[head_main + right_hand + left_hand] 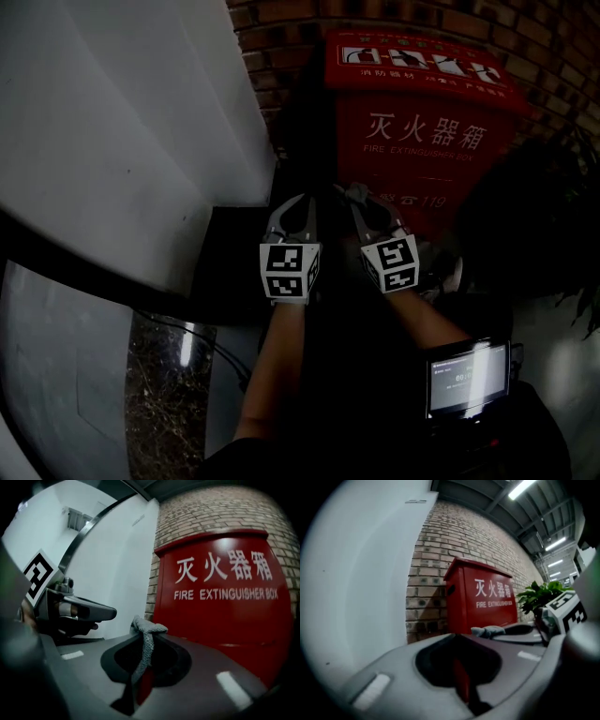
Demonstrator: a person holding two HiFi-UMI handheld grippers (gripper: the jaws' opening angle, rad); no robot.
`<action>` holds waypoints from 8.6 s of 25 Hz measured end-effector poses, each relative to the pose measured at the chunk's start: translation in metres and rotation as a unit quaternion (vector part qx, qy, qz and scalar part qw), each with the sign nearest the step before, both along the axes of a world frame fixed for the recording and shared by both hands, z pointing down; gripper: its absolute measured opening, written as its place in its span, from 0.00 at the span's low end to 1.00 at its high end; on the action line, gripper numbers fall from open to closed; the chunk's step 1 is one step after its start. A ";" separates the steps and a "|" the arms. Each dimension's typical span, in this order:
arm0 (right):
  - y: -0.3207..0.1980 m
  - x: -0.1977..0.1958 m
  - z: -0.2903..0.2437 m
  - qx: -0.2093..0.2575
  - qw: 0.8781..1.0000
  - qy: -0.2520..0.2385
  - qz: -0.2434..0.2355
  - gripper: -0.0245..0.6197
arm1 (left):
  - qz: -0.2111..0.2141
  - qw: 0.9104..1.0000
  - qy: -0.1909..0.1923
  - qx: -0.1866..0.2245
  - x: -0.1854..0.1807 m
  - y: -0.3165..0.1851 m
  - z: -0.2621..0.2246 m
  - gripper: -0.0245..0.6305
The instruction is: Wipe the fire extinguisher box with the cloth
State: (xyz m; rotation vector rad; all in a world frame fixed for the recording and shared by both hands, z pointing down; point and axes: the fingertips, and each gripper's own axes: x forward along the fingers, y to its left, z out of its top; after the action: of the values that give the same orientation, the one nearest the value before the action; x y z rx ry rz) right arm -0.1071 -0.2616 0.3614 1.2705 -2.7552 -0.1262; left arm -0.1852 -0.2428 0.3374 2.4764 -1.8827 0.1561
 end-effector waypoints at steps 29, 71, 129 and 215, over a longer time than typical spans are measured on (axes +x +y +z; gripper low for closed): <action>0.039 0.072 -0.171 0.200 0.776 0.592 -0.089 0.09 | 0.046 0.997 -0.041 0.053 0.100 0.011 -0.190 0.04; -0.196 -0.024 -0.244 0.210 0.698 0.679 -0.096 0.09 | 0.052 0.994 -0.054 0.080 0.073 -0.061 -0.243 0.04; -0.142 -0.002 -0.275 0.234 0.754 0.604 -0.112 0.09 | 0.035 0.996 -0.043 0.063 0.083 -0.057 -0.245 0.04; -0.119 -0.024 -0.238 0.216 0.751 0.604 -0.156 0.09 | 0.018 0.998 0.016 0.061 0.082 -0.080 -0.230 0.04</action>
State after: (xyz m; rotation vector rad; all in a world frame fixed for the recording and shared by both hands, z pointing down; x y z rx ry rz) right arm -0.1311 -0.3803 0.1233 0.3854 -1.7140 -1.1830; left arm -0.1034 -0.3231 0.1069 2.5753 -1.8900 0.0030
